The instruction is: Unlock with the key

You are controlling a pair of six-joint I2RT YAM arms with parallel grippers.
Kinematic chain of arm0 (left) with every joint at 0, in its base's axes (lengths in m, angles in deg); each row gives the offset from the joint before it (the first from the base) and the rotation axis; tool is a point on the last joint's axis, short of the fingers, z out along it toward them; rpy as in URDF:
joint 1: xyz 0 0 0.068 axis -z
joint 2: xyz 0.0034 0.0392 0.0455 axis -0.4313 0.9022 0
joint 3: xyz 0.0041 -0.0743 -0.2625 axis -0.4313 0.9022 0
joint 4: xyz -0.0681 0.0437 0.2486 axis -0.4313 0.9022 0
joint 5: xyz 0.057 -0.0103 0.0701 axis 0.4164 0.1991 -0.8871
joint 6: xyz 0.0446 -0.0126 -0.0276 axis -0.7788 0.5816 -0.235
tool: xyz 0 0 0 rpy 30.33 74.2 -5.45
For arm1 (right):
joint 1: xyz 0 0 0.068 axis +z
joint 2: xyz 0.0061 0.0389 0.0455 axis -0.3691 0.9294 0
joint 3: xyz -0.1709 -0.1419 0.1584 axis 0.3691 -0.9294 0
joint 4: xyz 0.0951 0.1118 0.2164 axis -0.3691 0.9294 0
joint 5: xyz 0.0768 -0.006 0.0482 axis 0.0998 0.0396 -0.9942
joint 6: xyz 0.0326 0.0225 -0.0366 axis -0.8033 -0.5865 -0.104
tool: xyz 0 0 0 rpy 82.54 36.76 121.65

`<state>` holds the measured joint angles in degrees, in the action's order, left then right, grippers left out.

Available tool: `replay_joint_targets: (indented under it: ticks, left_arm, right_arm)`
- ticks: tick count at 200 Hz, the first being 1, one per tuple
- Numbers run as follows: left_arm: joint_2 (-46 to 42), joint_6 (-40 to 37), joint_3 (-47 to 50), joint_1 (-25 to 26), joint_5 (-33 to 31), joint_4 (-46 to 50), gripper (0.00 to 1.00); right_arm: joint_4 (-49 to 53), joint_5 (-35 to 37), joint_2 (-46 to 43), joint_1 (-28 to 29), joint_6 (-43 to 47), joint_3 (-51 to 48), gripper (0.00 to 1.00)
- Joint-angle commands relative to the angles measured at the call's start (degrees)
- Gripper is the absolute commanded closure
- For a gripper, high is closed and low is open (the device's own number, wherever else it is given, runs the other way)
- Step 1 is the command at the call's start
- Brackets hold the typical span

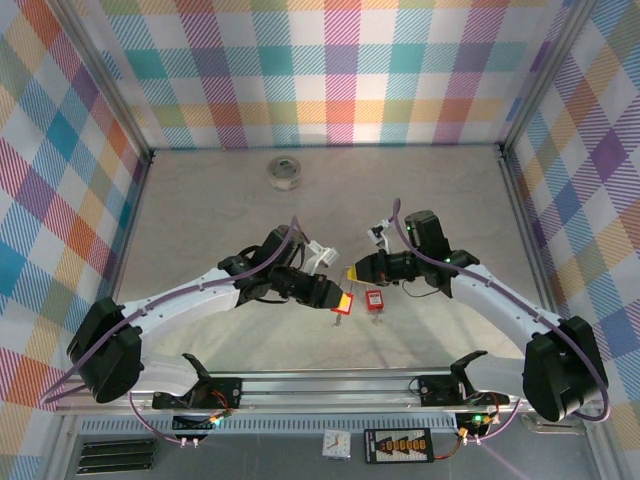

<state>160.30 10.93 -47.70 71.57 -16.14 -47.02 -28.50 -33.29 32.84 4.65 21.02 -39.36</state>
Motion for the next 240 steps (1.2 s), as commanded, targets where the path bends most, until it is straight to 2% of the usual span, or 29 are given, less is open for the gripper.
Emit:
replay_joint_targets:
  ticks: [1, 13, 27, 38, 78, 106, 176, 204, 240]
  left_arm:
    - [0.7, -1.8, -0.2, 1.3, 1.4, 8.1, 1.00]
    - [0.9, -2.4, -1.7, 1.0, 0.4, 10.0, 1.00]
    - [1.0, -3.1, -2.8, 0.5, -0.8, 11.8, 1.00]
    - [1.2, -4.1, -3.7, 0.0, -2.0, 13.6, 1.00]
    - [1.7, -7.7, -5.7, -1.0, -5.7, 19.6, 1.00]
    - [2.8, -10.2, -7.9, -2.0, -16.1, 28.0, 1.00]
    - [7.7, -11.0, -15.7, -2.5, -52.7, 48.4, 1.00]
    - [11.0, -9.2, -17.9, -2.4, -62.8, 53.7, 1.00]
    - [17.1, -5.8, -20.1, -0.4, -71.0, 57.3, 1.00]
  right_arm:
    - [0.0, 3.8, 0.4, -2.1, 2.9, 3.9, 0.66]
    - [5.7, 9.0, 0.1, -2.2, 5.1, 5.0, 0.48]
    - [10.3, 13.6, 0.1, -2.6, 6.1, 6.2, 0.38]
    - [12.6, 16.0, -0.2, -3.3, 5.6, 6.5, 0.33]
    - [14.4, 18.6, -0.7, -3.6, 4.8, 6.4, 0.30]
    - [15.3, 20.5, -2.1, -3.7, 5.0, 6.0, 0.25]
    - [18.2, 21.5, -6.5, -3.6, 6.0, 4.9, 0.21]
    - [18.5, 21.4, -8.1, -3.6, 5.8, 3.6, 0.21]
    - [19.1, 21.2, -9.9, -3.6, 5.7, 2.0, 0.21]
